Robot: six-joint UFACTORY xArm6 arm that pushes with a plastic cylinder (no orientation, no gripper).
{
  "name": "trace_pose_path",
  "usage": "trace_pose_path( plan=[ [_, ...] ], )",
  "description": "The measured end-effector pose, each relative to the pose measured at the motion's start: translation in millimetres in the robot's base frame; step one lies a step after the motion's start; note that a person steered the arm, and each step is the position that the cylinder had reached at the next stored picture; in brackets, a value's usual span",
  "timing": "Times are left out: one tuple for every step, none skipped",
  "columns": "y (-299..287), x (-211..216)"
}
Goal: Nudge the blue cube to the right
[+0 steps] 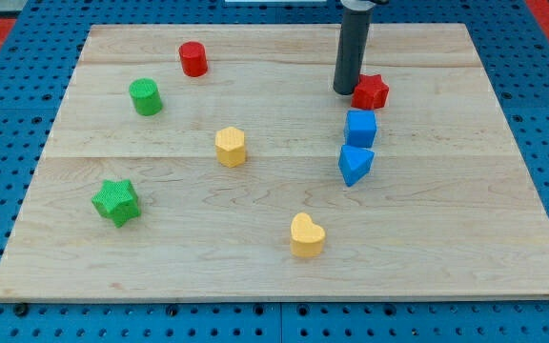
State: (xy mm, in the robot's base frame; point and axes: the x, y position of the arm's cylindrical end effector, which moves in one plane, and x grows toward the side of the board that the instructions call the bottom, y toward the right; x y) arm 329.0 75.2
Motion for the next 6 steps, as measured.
trace_pose_path(
  plan=[
    [-46, 30],
    [-43, 66],
    [7, 67],
    [8, 69],
    [-39, 86],
    [-23, 108]
  ],
)
